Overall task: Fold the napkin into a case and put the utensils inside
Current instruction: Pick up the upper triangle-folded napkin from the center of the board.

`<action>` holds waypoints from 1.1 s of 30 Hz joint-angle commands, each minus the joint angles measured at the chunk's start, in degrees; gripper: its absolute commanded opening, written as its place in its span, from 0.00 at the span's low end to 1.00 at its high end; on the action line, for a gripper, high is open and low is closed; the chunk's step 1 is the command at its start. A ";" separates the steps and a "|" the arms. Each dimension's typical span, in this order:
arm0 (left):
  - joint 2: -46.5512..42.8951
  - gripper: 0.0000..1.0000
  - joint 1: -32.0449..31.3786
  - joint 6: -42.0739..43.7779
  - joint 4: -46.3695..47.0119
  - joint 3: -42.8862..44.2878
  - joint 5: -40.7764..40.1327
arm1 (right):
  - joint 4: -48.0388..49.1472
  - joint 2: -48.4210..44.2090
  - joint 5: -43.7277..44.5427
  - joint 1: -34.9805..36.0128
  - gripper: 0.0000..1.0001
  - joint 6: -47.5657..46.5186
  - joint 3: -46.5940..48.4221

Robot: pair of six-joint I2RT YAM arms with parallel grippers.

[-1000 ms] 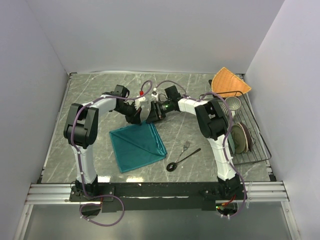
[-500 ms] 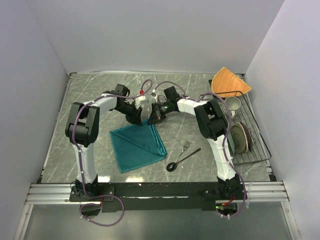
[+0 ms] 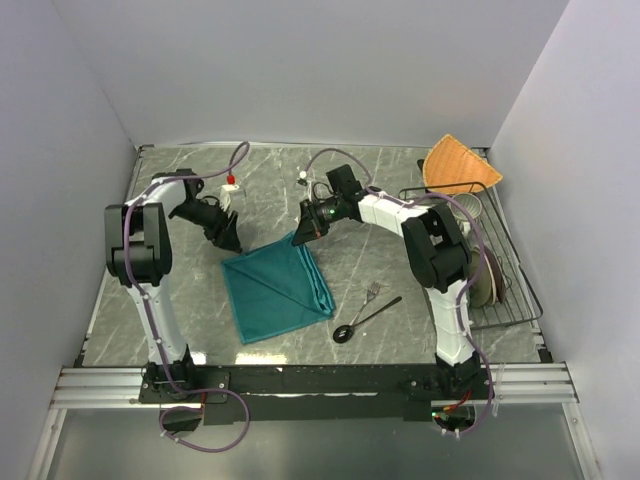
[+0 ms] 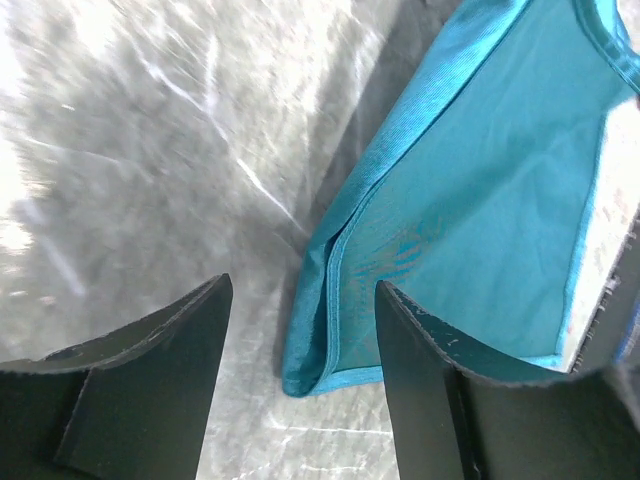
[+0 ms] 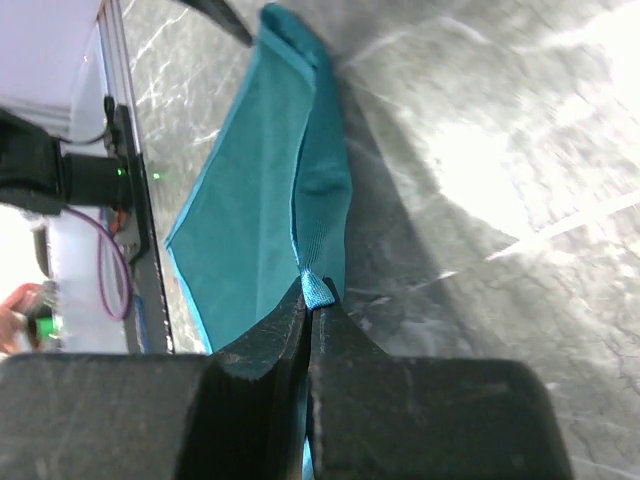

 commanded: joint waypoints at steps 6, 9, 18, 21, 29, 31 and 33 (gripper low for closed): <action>5.71 0.63 0.13 6.30 -6.12 4.57 4.29 | 0.51 -5.92 -1.67 1.05 0.00 -8.25 -1.75; 8.17 0.60 0.22 10.15 -9.62 7.64 4.81 | 0.77 -6.45 -2.11 1.04 0.00 -8.26 -2.28; 10.55 0.55 0.13 15.09 -14.65 7.84 3.05 | 1.56 -7.06 -2.99 0.96 0.00 -7.38 -2.11; 9.76 0.59 0.13 12.90 -11.49 6.60 2.97 | 2.00 -7.77 -3.70 0.96 0.00 -6.94 -2.37; 9.93 0.63 -0.04 12.01 -10.34 8.00 2.26 | 2.09 -8.82 -4.84 0.96 0.00 -6.76 -2.55; 10.98 0.62 -0.30 13.85 -12.27 9.23 1.48 | 2.44 -8.91 -5.01 0.96 0.00 -6.32 -2.72; 11.34 0.61 -0.48 14.56 -13.32 10.02 1.03 | 3.23 -9.08 -5.10 1.04 0.00 -5.88 -3.16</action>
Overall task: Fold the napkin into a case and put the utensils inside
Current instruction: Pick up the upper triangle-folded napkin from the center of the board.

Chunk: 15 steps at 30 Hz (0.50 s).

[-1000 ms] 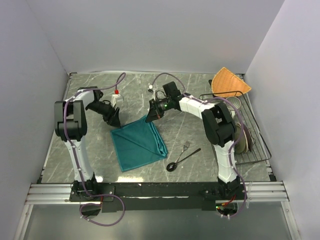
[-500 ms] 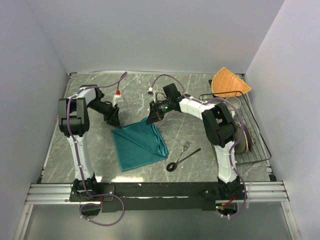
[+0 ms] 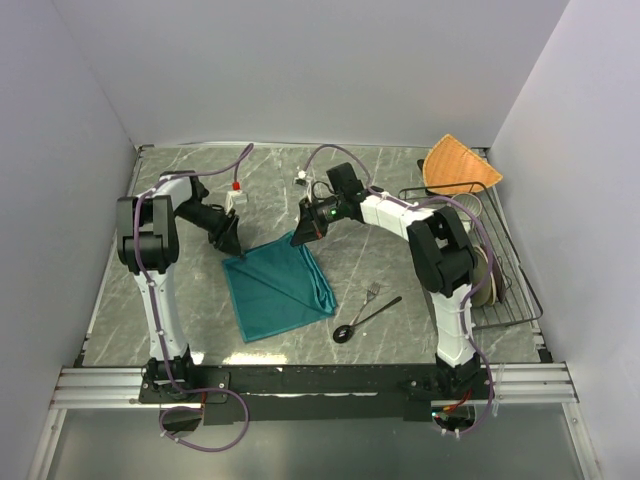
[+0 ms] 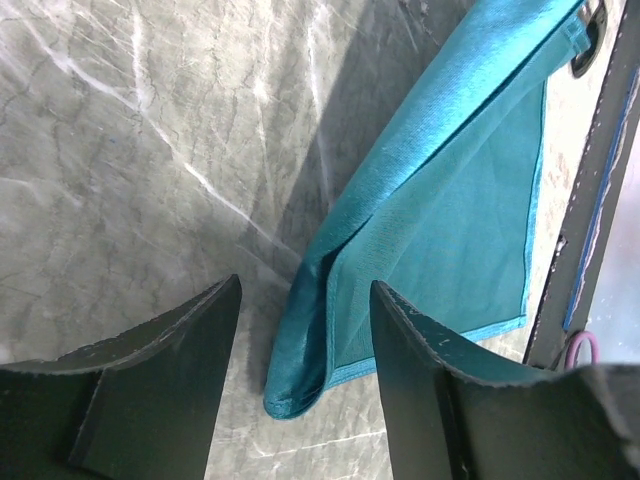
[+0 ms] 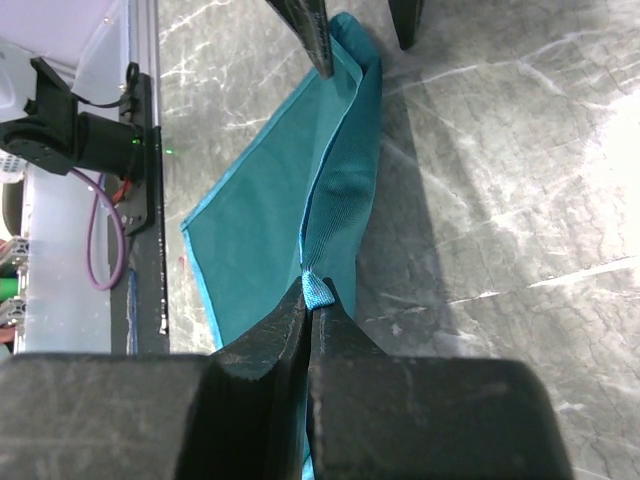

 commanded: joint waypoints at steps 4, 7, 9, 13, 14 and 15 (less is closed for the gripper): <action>2.29 0.59 -0.96 7.33 -1.96 3.15 -3.01 | 2.93 -5.54 -1.87 0.37 0.00 0.54 -1.52; 2.65 0.54 -0.96 9.53 -3.47 3.06 -5.20 | 2.32 -5.81 -1.87 0.28 0.00 0.28 -1.52; 1.95 0.51 -1.05 10.67 -3.47 1.48 -5.91 | 2.40 -6.34 -1.78 0.28 0.00 0.28 -1.70; 1.16 0.47 -0.96 11.30 -3.82 -0.71 -5.91 | 3.98 -7.04 -1.87 0.28 0.00 1.68 -2.49; 0.98 0.45 -0.88 11.38 -3.91 -0.89 -5.65 | 3.98 -7.13 -1.96 0.19 0.00 1.95 -2.67; 0.89 0.44 -0.88 11.47 -4.00 -1.07 -5.56 | 3.98 -7.39 -1.96 0.19 0.00 1.95 -2.75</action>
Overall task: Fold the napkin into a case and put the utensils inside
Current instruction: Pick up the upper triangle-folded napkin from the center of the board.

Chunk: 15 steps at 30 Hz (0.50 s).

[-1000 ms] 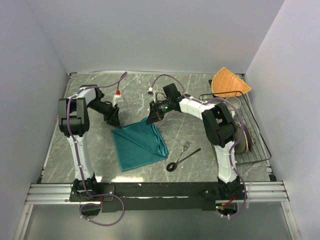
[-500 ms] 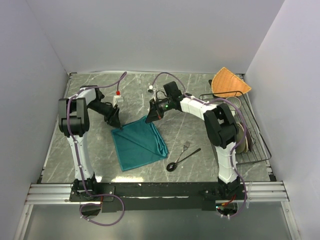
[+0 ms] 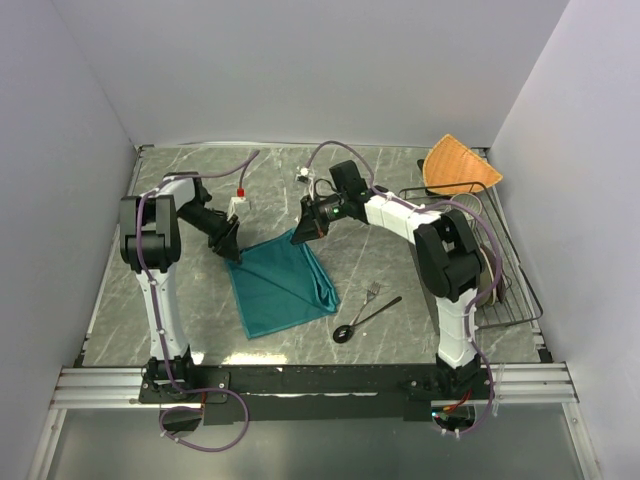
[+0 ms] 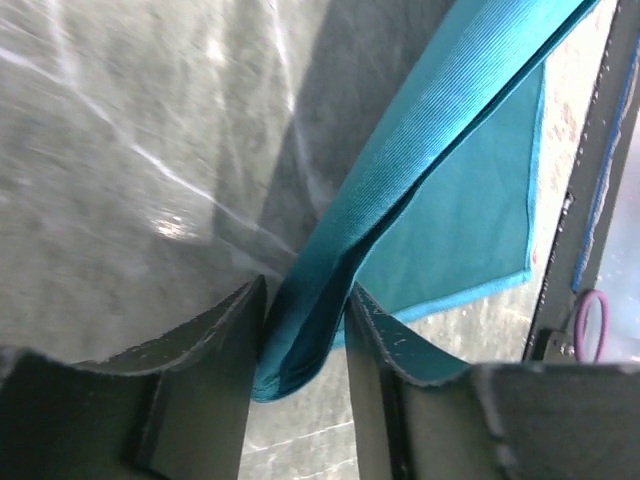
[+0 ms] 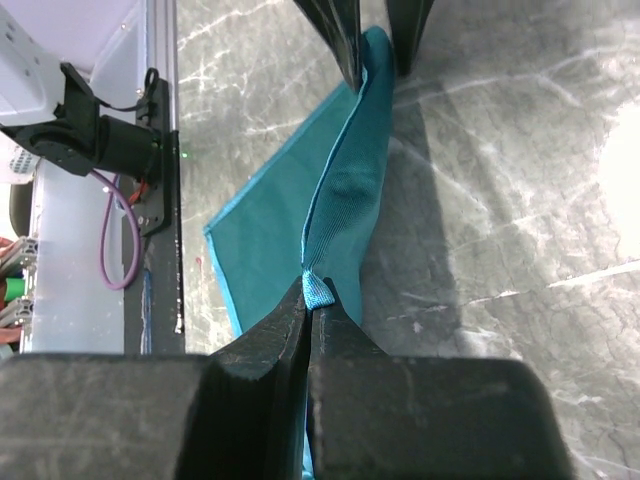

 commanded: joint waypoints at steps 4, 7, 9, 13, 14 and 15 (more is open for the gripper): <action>-0.73 0.39 0.44 5.03 0.39 -2.89 -2.35 | 2.26 -4.62 -1.45 -0.25 0.00 0.31 -1.29; -0.99 0.30 0.96 4.85 0.39 -2.80 -1.30 | 1.38 -4.53 -1.37 -0.42 0.00 -0.48 -1.12; -1.26 0.29 1.32 4.76 0.22 -2.72 -0.85 | 1.20 -4.36 -1.28 -0.69 0.00 -0.48 -1.03; -1.87 0.42 1.49 4.59 0.75 -3.59 -1.12 | 1.20 -4.18 -1.37 -0.95 0.00 -0.48 -1.03; -2.22 0.43 1.58 4.41 1.10 -3.85 -1.20 | 1.28 -4.18 -1.45 -0.95 0.00 -0.40 -1.03; -2.40 0.45 1.58 4.41 1.45 -4.03 -1.29 | 1.20 -4.18 -1.54 -0.95 0.00 -0.40 -1.03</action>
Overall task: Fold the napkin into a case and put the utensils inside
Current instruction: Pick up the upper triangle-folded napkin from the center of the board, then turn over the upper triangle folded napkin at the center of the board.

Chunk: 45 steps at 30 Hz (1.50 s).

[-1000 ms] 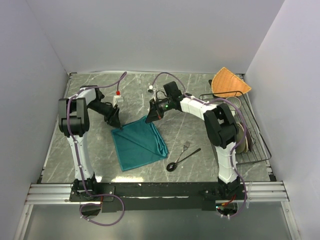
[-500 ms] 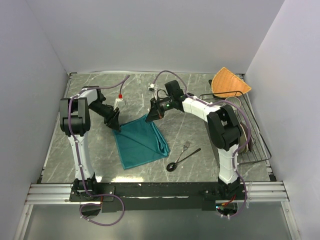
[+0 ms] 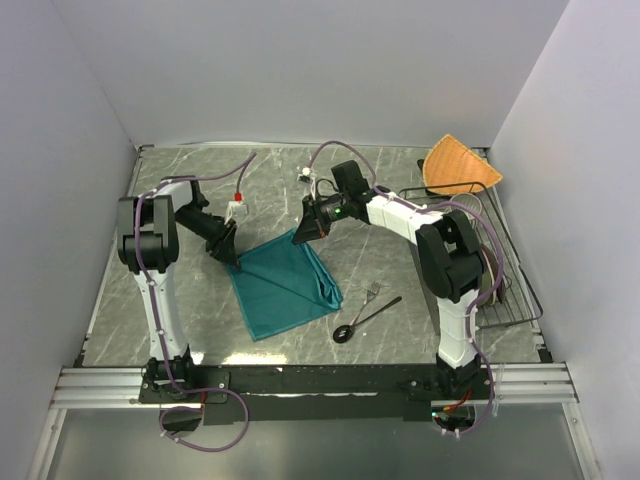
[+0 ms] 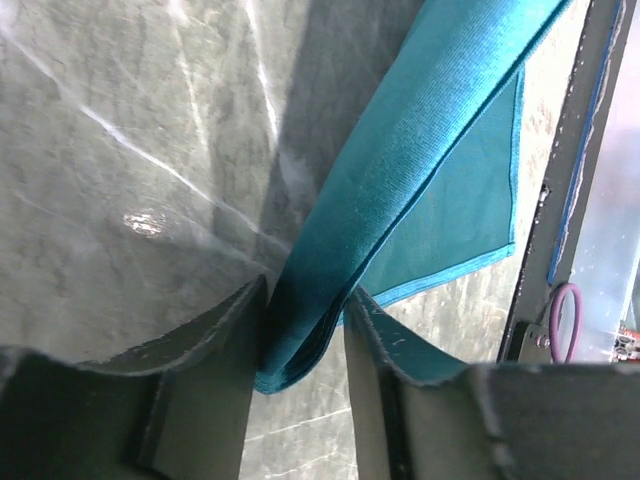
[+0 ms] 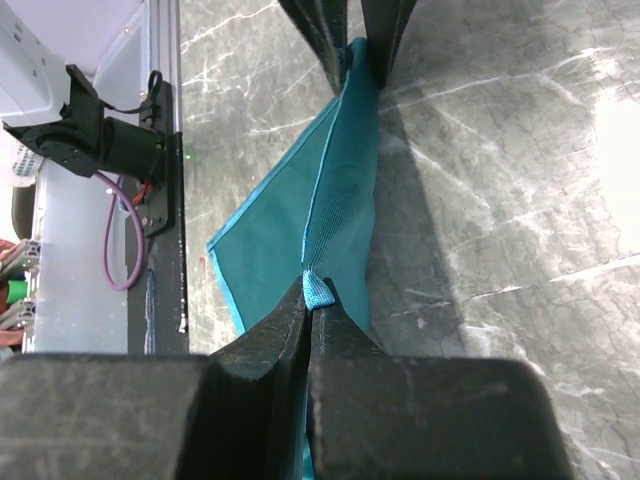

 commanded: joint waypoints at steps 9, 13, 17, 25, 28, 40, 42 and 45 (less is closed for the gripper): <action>-2.51 0.18 0.66 3.89 3.62 -2.01 -2.26 | 0.17 -2.87 -1.22 -1.13 0.00 -0.70 0.72; -5.75 0.01 1.28 1.87 4.23 -1.30 0.72 | -0.71 -3.57 0.10 -1.22 0.00 -2.18 1.42; -11.55 0.01 1.98 -2.86 6.33 -2.00 2.92 | -1.68 -5.24 2.21 -2.53 0.00 -3.51 2.57; -25.52 0.01 1.98 -18.05 18.72 -5.87 -2.78 | 0.69 -8.40 6.60 -6.75 0.00 -5.79 5.64; -28.86 0.01 2.07 -23.51 24.95 -5.26 -5.32 | 5.87 -9.72 9.67 -7.63 0.00 -6.85 6.08; -32.65 0.01 -0.91 -34.61 51.41 -3.15 -23.51 | 25.47 -2.08 14.96 -10.09 0.00 -20.00 16.11; -32.92 0.01 -1.53 -33.91 54.76 -4.55 -26.51 | 28.01 -1.99 14.35 -9.83 0.00 -23.97 14.27; -34.76 0.01 -1.97 -32.15 59.41 -8.85 -30.01 | 31.00 -2.25 13.47 -9.31 0.00 -32.84 10.32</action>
